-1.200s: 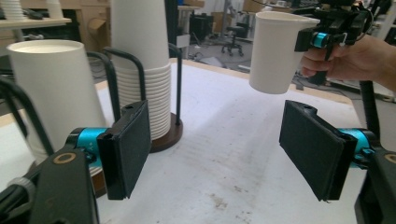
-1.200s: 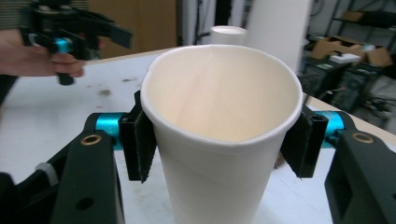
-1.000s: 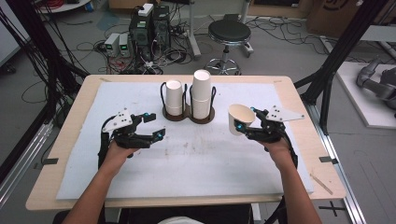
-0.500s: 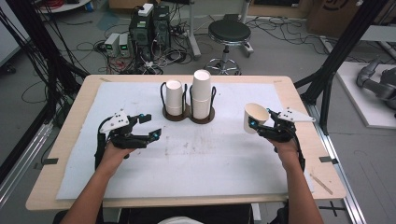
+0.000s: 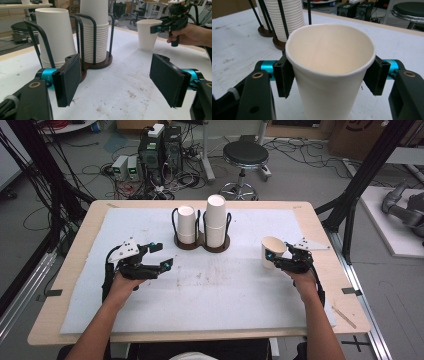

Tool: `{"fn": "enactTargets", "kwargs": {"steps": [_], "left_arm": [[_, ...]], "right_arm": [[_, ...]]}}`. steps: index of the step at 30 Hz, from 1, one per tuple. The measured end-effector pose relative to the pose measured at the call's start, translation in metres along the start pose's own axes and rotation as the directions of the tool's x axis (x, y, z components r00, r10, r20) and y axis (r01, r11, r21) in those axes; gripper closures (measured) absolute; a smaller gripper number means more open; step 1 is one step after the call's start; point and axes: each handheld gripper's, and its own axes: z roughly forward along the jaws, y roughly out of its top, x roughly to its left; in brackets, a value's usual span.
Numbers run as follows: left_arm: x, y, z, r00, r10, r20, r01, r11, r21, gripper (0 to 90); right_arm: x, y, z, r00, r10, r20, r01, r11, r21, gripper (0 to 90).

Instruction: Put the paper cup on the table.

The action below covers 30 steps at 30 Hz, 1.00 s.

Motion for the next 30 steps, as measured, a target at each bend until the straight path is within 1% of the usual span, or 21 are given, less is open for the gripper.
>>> {"fn": "enactTargets", "kwargs": {"steps": [1,3,6,17,22,25,28,30], "left_arm": [[0.0001,-0.0003,-0.0003,1.0000,-0.001,-0.002,0.001,1.0000,0.000,25.2],[0.0002,-0.0006,-0.0005,1.0000,-0.001,-0.002,0.001,1.0000,0.003,25.2],[-0.0002,-0.0009,-0.0008,1.0000,-0.001,-0.001,0.001,1.0000,0.005,25.2],[-0.0014,-0.0020,0.0016,1.0000,-0.004,0.001,0.004,0.9999,0.012,25.2],[-0.0004,-0.0020,0.0009,1.0000,-0.009,0.001,0.009,0.9999,0.008,25.2],[-0.0008,-0.0021,0.0012,0.9999,-0.012,0.003,0.012,0.9999,0.010,25.2],[-0.0004,-0.0022,0.0011,0.9999,-0.011,0.004,0.011,0.9999,0.012,25.2],[0.0001,-0.0022,0.0009,0.9999,-0.011,0.005,0.011,0.9999,0.011,25.2]], "right_arm": [[0.0009,-0.0004,0.0012,1.0000,0.004,-0.003,-0.004,1.000,0.009,34.7],[0.0017,-0.0008,0.0029,1.0000,-0.004,-0.006,0.004,1.000,0.020,34.7],[0.0013,-0.0022,0.0050,1.0000,0.003,-0.007,-0.003,0.999,0.039,34.0],[0.0037,-0.0024,0.0041,1.0000,0.000,-0.003,0.000,0.999,0.054,28.7],[0.0032,-0.0028,0.0036,0.9999,0.011,-0.002,-0.011,0.998,0.059,26.0],[0.0028,-0.0035,0.0033,0.9995,0.032,-0.004,-0.031,0.997,0.065,22.6],[0.0037,-0.0036,0.0031,0.9999,0.010,0.008,-0.011,0.997,0.076,21.9],[0.0054,-0.0032,0.0019,0.9999,0.008,0.008,-0.008,0.997,0.078,21.6]]}}
